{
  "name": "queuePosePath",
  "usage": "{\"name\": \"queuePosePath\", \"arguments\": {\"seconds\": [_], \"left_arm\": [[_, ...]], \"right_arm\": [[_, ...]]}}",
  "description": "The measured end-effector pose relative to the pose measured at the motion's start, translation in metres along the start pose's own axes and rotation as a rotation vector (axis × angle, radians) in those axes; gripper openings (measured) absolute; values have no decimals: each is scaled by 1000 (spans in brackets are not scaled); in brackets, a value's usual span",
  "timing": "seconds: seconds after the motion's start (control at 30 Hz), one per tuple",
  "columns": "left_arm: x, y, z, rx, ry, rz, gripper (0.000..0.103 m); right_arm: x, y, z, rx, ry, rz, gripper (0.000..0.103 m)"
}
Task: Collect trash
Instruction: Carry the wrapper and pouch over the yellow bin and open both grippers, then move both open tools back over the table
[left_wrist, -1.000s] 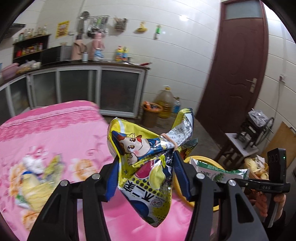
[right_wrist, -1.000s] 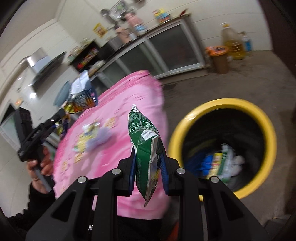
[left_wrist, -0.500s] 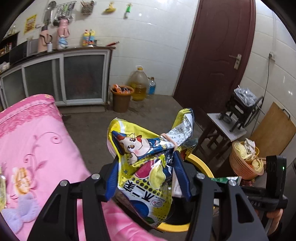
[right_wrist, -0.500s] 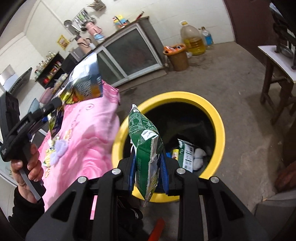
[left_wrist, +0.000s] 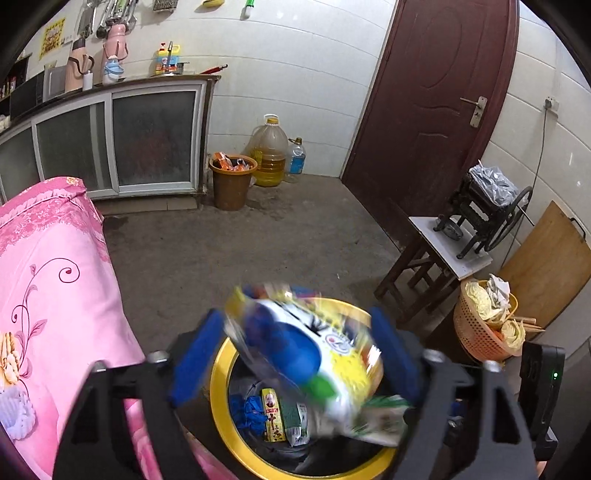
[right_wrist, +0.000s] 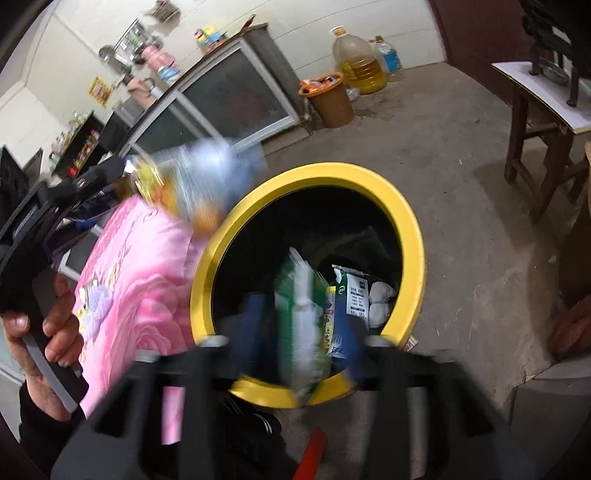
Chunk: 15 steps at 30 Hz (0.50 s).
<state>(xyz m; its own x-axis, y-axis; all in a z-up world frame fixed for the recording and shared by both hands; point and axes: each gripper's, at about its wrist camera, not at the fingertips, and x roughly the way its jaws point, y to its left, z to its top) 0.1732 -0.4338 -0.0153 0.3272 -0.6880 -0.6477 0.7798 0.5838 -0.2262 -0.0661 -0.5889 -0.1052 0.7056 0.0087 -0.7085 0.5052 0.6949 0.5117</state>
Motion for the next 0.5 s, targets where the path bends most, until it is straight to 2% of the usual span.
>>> {"name": "queuePosePath", "arguments": {"seconds": [0.03,0.07,0.27,0.4,0.5], "left_arm": [[-1,0,0,-4,-3,-3,84],[-3,1,0,-10,-7,-7,84],[-28,17,-1,-44,-50,-2,84],[-58,41,-7,-74,-87,9,84],[-85,65,-16,-82,-118,44,84]], "right_arm": [[-2,-1,0,4,-1,-2,58],[-5,-3,0,4,-3,-6,55],[-24,2,0,-3,-28,1,55],[-34,22,2,-40,-40,36,55],[-32,46,3,-90,-37,57,55]]}}
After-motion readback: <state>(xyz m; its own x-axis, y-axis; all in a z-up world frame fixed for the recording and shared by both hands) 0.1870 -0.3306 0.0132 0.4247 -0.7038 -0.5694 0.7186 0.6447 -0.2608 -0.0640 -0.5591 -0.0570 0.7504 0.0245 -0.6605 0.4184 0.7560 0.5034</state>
